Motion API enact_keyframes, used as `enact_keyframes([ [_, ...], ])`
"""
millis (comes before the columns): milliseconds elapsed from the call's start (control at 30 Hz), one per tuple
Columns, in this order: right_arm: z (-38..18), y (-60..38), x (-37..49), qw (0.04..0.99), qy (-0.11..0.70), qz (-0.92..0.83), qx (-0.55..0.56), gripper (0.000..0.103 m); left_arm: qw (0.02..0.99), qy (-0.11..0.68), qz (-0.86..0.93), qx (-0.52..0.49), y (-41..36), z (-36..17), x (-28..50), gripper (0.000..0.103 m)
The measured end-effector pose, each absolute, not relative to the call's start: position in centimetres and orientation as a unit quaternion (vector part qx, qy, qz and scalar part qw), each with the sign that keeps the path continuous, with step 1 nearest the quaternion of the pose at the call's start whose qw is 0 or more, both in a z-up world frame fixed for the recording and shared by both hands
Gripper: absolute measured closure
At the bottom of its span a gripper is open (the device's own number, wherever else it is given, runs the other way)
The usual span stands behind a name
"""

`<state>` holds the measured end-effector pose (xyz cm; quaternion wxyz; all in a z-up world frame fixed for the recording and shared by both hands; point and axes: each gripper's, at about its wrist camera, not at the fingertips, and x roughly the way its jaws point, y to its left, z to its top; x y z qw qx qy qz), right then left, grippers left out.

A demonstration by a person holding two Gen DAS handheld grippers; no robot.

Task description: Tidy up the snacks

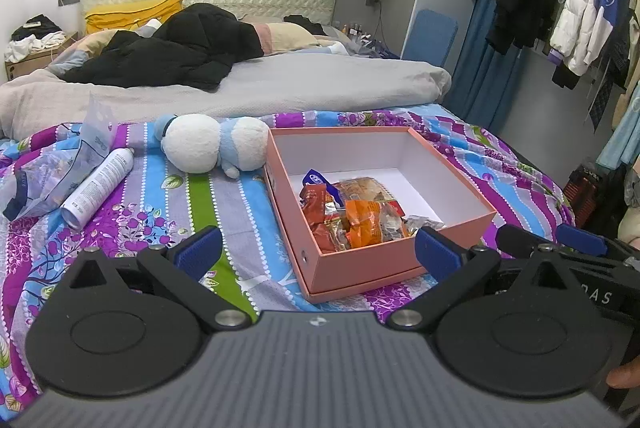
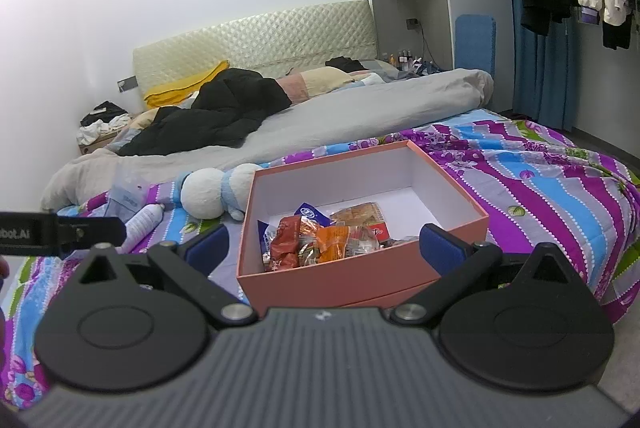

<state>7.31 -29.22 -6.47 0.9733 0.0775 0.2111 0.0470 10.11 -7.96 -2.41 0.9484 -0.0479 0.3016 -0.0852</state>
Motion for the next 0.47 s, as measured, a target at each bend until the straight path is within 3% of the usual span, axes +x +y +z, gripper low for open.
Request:
enact_keyframes([
  [467,-6.30,-29.19,7.15,0.974,0.207,0.046,0.078,0.000,0.948,0.302,-0.085,-0.048,-7.99,-2.39,10.06,0.000],
])
